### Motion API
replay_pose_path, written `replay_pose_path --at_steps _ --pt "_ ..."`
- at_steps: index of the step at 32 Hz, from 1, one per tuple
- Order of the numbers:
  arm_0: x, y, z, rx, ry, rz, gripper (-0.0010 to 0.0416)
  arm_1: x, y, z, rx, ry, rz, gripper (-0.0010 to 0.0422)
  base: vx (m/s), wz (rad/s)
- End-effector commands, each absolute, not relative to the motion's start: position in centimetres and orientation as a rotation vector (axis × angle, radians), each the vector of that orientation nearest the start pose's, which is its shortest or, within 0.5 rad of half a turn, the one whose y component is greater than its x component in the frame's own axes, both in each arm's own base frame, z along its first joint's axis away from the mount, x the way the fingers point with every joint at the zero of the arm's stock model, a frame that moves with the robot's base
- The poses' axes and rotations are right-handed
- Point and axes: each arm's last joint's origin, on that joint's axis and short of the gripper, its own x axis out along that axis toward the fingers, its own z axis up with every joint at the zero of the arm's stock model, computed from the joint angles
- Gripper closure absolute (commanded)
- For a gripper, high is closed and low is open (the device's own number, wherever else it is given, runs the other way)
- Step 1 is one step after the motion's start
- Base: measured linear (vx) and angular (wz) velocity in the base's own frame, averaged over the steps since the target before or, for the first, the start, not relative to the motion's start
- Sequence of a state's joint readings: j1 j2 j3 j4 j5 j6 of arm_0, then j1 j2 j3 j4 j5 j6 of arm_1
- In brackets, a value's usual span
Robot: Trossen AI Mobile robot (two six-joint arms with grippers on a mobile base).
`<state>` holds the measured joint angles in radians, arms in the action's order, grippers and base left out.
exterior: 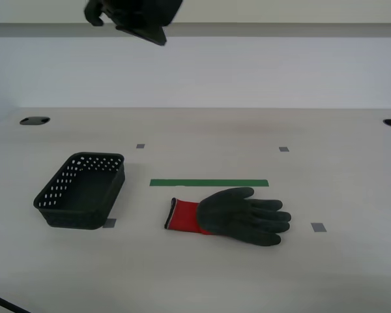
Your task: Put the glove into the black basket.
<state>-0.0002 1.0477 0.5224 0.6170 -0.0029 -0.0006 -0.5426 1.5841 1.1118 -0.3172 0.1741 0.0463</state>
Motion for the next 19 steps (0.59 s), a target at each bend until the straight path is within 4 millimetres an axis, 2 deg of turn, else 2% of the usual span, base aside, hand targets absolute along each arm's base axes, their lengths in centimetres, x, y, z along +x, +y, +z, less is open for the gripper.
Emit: replay_pose_path --at_steps 1,6,10,12,19 --pt "22.7 0.0 27.1 -0.001 -0.096 0.003 0.0405 29.8 -19.5 22.7 0.237 0.855 -0.726 0.0412 0.0 0.0" --pt "22.7 0.0 27.0 0.0 -0.093 0.003 0.0405 31.8 -22.5 19.2 0.311 0.98 -0.803 0.0412 0.0 0.0" --pt "22.7 0.0 27.0 -0.001 -0.091 0.003 0.0405 33.0 -24.3 17.1 0.346 1.028 -0.826 0.0412 0.0 0.0" --pt "22.7 0.0 27.0 0.0 -0.093 0.003 0.0405 33.7 -26.0 15.4 0.379 1.073 -0.85 0.0412 0.0 0.0" --pt "22.7 0.0 27.0 -0.001 -0.09 0.003 0.0405 34.3 -29.7 11.5 0.445 1.159 -0.899 0.0412 0.0 0.0"
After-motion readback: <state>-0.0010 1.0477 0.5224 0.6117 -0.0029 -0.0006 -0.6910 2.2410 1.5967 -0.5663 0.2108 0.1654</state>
